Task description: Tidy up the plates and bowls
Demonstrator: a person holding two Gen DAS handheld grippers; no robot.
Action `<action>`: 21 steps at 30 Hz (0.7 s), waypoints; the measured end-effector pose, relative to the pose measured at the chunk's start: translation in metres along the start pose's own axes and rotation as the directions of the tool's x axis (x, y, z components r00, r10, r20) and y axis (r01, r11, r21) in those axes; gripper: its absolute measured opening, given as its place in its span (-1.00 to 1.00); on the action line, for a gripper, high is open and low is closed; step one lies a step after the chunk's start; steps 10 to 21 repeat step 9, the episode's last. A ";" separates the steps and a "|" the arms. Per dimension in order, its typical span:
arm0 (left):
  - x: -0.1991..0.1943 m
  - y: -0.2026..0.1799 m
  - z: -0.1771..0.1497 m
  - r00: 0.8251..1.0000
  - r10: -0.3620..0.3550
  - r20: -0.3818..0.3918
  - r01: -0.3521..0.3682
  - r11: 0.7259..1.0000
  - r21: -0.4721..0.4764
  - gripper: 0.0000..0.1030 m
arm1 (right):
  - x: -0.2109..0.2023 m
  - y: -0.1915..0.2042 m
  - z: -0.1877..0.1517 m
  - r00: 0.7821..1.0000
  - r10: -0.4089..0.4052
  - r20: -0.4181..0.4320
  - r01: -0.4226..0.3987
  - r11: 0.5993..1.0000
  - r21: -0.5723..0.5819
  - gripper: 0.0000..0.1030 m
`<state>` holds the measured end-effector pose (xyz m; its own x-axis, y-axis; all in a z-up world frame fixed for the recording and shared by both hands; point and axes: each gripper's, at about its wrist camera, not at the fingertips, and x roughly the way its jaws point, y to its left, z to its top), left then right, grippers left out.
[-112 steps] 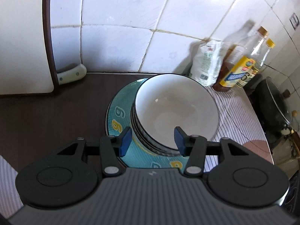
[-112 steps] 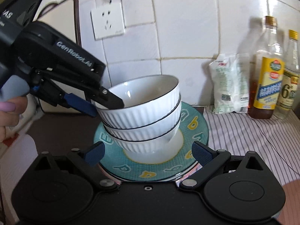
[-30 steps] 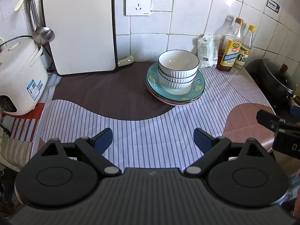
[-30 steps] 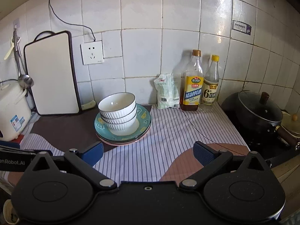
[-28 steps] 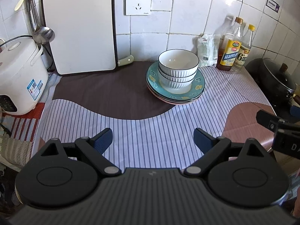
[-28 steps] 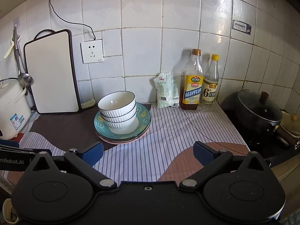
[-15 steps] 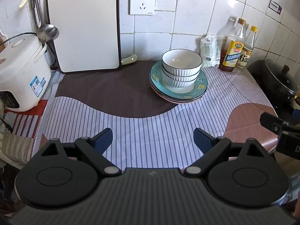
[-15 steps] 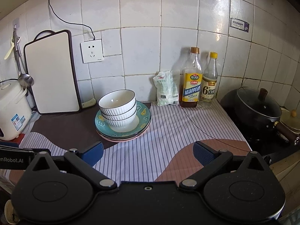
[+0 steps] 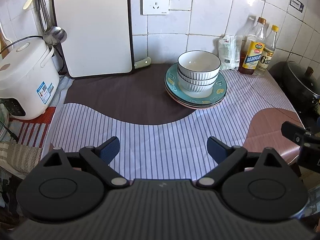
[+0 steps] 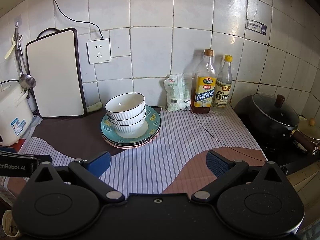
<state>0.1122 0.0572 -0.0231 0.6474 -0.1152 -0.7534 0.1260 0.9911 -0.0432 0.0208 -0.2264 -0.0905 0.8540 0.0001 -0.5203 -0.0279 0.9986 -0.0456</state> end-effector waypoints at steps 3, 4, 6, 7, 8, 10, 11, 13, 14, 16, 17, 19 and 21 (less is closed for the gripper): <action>-0.001 0.000 -0.001 1.000 -0.001 0.003 0.001 1.000 -0.003 0.85 | 0.001 0.000 -0.001 1.000 -0.001 -0.003 0.001 1.000 0.003 1.00; -0.001 0.000 -0.001 1.000 0.002 0.006 -0.002 1.000 -0.003 0.85 | 0.001 0.000 -0.001 1.000 0.000 -0.004 0.000 1.000 0.004 1.00; -0.002 0.000 -0.001 1.000 0.006 0.008 -0.006 1.000 -0.004 0.85 | 0.001 0.000 -0.001 1.000 0.000 -0.006 0.001 1.000 0.006 1.00; -0.001 0.000 -0.001 1.000 0.007 0.007 -0.007 1.000 -0.005 0.85 | 0.001 0.000 -0.001 1.000 -0.001 -0.005 0.001 1.000 0.005 1.00; -0.002 0.000 -0.002 1.000 0.009 0.007 -0.009 1.000 -0.005 0.85 | 0.001 0.000 -0.001 1.000 -0.002 -0.005 0.002 1.000 0.003 1.00; -0.002 0.001 -0.002 1.000 0.012 0.005 -0.012 1.000 -0.004 0.85 | 0.001 0.000 -0.001 1.000 -0.002 -0.004 0.002 1.000 0.002 1.00; -0.002 0.001 -0.002 1.000 0.012 0.005 -0.012 1.000 -0.004 0.85 | 0.001 0.000 -0.001 1.000 -0.002 -0.004 0.002 1.000 0.002 1.00; -0.002 0.001 -0.002 1.000 0.012 0.005 -0.012 1.000 -0.004 0.85 | 0.001 0.000 -0.001 1.000 -0.002 -0.004 0.002 1.000 0.002 1.00; -0.002 0.001 -0.002 1.000 0.012 0.005 -0.012 1.000 -0.004 0.85 | 0.001 0.000 -0.001 1.000 -0.002 -0.004 0.002 1.000 0.002 1.00; -0.002 0.001 -0.002 1.000 0.012 0.005 -0.012 1.000 -0.004 0.85 | 0.001 0.000 -0.001 1.000 -0.002 -0.004 0.002 1.000 0.002 1.00; -0.002 0.001 -0.002 1.000 0.012 0.005 -0.012 1.000 -0.004 0.85 | 0.001 0.000 -0.001 1.000 -0.002 -0.004 0.002 1.000 0.002 1.00; -0.002 0.001 -0.002 1.000 0.012 0.005 -0.012 1.000 -0.004 0.85 | 0.001 0.000 -0.001 1.000 -0.002 -0.004 0.002 1.000 0.002 1.00; -0.002 0.001 -0.002 1.000 0.012 0.005 -0.012 1.000 -0.004 0.85 | 0.001 0.000 -0.001 1.000 -0.002 -0.004 0.002 1.000 0.002 1.00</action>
